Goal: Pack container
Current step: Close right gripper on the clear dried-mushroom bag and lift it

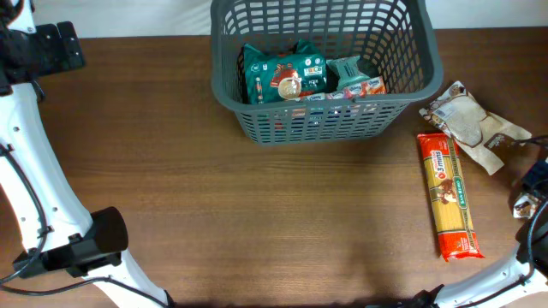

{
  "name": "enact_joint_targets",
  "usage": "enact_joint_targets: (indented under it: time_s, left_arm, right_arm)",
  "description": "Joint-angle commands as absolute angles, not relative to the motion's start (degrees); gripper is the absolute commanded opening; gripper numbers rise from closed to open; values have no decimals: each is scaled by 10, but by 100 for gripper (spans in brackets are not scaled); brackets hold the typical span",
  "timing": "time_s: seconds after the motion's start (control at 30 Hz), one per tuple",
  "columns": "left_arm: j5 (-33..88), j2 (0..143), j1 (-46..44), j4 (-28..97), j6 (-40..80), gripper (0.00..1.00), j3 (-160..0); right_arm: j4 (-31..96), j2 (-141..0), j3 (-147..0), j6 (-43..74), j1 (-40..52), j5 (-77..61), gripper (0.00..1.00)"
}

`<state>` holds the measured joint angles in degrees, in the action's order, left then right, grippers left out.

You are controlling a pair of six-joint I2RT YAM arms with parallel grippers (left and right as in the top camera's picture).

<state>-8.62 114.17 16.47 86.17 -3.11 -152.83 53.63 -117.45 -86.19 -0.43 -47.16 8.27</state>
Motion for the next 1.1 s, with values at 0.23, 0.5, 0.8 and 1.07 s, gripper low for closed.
enact_joint_targets:
  time_s: [0.23,0.5,0.8,1.07]
  left_arm:
    - [-88,1145,167,862,-21,99,-1526]
    - [-88,1145,167,862,-21,99,-1526]
    - [-88,1145,167,862,-21,99,-1526]
    - [-88,1145,167,862,-21,99,-1526]
  right_arm:
    - [537,-1187,-856,-3,-470,97,48]
    - [527,-1187,-857,-4,-470,105,65]
    - [503,-1187,-863,-6,-470,112,68]
    - [462,-1191,-827,-6,-470,112,52]
